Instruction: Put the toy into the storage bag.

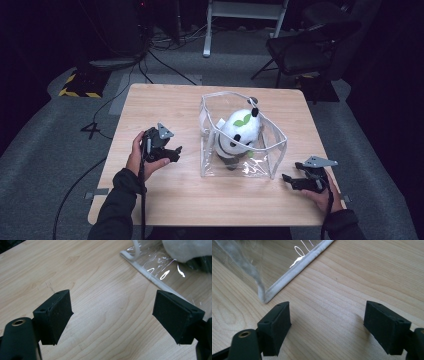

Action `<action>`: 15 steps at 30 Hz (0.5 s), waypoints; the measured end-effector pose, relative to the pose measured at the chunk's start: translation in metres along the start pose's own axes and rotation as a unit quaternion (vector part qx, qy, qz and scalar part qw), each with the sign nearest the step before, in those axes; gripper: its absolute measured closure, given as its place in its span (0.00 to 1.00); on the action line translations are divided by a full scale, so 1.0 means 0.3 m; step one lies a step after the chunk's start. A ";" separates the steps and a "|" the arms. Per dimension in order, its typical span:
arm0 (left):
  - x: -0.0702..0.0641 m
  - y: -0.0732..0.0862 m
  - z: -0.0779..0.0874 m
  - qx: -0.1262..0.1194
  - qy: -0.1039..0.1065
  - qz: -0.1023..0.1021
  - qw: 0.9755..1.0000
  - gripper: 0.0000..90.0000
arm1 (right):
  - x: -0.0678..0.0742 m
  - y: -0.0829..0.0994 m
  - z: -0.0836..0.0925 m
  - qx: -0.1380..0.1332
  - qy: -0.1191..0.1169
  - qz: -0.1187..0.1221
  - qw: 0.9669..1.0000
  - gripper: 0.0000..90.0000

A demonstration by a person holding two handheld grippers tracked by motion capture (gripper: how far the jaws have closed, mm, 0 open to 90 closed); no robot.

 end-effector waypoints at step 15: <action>0.014 0.080 -0.017 0.030 -0.007 -0.016 0.999 0.18 | 0.000 0.000 0.000 0.000 0.000 0.000 1.000 0.24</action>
Point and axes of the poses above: each handheld gripper's, and its own axes: z roughly backward along the jaws, y roughly out of its underside, x roughly to its left, the point moved 8 cm from there along -z, roughly forward along the jaws, and after that the axes turned 6 degrees about x, right-handed, at the moved point
